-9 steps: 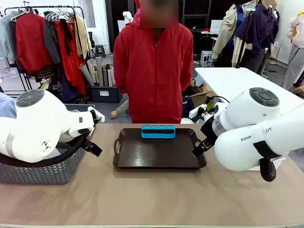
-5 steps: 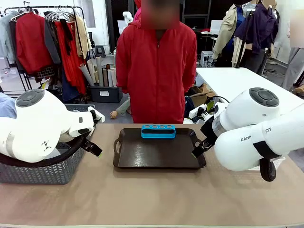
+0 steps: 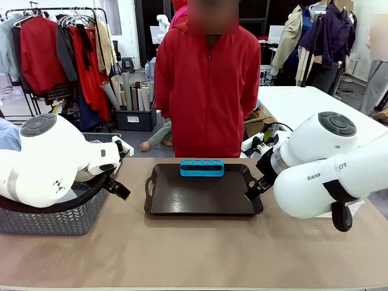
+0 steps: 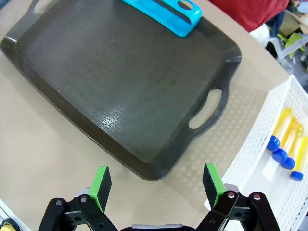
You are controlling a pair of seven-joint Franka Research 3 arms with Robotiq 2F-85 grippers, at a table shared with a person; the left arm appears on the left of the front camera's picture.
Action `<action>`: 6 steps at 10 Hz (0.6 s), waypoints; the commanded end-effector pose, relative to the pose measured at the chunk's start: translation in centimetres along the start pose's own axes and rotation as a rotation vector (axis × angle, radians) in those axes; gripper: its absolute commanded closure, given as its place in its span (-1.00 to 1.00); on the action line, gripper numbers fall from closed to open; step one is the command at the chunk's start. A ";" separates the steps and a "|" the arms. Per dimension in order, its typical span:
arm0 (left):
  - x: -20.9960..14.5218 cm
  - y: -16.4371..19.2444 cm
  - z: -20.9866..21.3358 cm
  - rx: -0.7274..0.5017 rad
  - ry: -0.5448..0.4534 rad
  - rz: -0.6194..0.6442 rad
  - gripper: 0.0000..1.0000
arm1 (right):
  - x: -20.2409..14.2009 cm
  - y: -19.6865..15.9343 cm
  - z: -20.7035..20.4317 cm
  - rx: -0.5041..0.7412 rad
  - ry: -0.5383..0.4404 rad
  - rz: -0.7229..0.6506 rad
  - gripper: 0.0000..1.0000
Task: Prepare the laboratory tools.
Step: Pick up one Large Measuring Cup and place it on the Handle tray.
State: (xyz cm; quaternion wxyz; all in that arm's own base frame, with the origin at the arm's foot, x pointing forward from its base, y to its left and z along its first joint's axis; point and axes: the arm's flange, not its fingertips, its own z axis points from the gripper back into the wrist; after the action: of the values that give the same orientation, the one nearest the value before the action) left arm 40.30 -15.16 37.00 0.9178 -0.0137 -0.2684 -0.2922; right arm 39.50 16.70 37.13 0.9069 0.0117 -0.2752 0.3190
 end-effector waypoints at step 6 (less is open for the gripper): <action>0.0 0.0 0.0 0.000 0.000 0.000 -1.00 | 0.0 0.0 0.0 0.000 0.000 -0.001 -1.00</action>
State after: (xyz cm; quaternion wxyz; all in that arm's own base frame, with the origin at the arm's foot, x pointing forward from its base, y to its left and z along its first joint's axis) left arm 40.30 -15.16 37.00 0.9178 -0.0137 -0.2684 -0.2923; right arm 39.50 16.70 37.13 0.9069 0.0117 -0.2752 0.3190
